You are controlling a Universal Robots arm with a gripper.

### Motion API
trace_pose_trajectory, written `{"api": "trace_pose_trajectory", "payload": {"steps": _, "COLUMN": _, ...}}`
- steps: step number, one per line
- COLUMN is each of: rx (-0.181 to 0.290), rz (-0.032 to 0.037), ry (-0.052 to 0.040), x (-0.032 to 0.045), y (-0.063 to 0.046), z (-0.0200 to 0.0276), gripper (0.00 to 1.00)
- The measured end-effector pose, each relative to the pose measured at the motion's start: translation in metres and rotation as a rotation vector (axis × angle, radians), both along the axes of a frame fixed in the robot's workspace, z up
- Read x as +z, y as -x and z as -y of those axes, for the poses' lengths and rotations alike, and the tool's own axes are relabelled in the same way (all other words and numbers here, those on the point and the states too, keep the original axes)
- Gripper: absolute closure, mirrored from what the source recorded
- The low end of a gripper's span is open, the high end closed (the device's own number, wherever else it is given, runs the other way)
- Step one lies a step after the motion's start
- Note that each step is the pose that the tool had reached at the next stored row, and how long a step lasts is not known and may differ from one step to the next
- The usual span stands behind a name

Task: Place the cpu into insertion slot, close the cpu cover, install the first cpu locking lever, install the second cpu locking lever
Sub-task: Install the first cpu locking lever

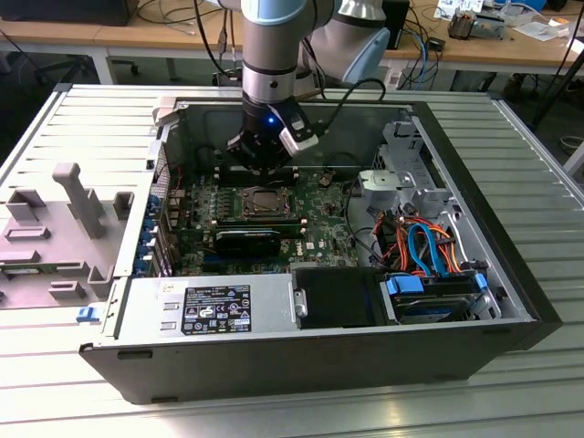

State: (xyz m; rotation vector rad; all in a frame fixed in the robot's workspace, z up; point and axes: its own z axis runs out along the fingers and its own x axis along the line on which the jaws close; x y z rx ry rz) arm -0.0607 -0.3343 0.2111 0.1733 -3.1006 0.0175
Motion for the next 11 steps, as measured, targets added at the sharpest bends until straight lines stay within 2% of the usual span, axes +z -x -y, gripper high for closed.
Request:
{"api": "trace_pose_trajectory", "payload": {"steps": 5, "rx": 0.000, "rz": -0.0016, "ry": 0.0001, "x": -0.0020, "y": -0.0039, "z": -0.0003, "gripper": 0.89}}
{"api": "trace_pose_trajectory", "payload": {"steps": 11, "rx": 0.000, "rz": -0.0016, "ry": 0.0003, "x": -0.0022, "y": 0.0018, "z": -0.0015, "gripper": 0.89}}
